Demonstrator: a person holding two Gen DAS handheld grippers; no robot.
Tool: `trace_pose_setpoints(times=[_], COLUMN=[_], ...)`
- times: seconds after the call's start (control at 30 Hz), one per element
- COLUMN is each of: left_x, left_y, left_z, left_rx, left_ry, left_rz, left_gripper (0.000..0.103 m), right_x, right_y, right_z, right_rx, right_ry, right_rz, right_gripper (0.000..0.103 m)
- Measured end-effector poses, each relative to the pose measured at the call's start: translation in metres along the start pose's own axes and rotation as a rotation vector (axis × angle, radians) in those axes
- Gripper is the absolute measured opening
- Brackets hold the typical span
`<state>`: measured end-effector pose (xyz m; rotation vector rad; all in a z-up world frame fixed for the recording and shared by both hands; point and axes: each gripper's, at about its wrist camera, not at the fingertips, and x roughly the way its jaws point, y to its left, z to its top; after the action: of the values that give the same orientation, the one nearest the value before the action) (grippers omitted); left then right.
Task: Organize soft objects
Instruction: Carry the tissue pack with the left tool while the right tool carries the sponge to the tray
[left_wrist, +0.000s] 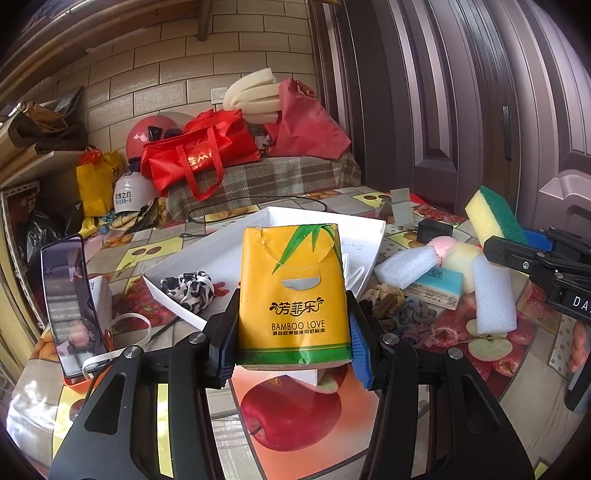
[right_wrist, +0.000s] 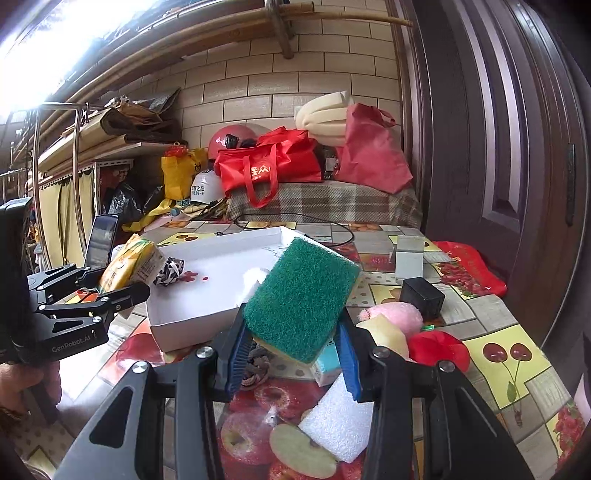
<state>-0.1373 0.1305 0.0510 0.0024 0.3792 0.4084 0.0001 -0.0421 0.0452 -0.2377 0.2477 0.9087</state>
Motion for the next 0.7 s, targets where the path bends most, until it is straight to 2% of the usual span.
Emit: trace_pose_setpoints(times=[0.4,0.7], left_x=[0.005,0.033], left_y=[0.007,0.023], left_z=[0.001,0.01], left_rx=[-0.036,-0.066], left_ry=[0.007,0.03], left_rz=[0.005,0.051], left_gripper=[0.05,0.05], right_x=[0.012,0.042], right_y=[0.019,0.042], right_z=[0.002,0.005], right_rx=[-0.014,-0.052], right_ry=[0.017,0.05], right_rz=[0.037,0.051], right_gripper=[0.043,0.043])
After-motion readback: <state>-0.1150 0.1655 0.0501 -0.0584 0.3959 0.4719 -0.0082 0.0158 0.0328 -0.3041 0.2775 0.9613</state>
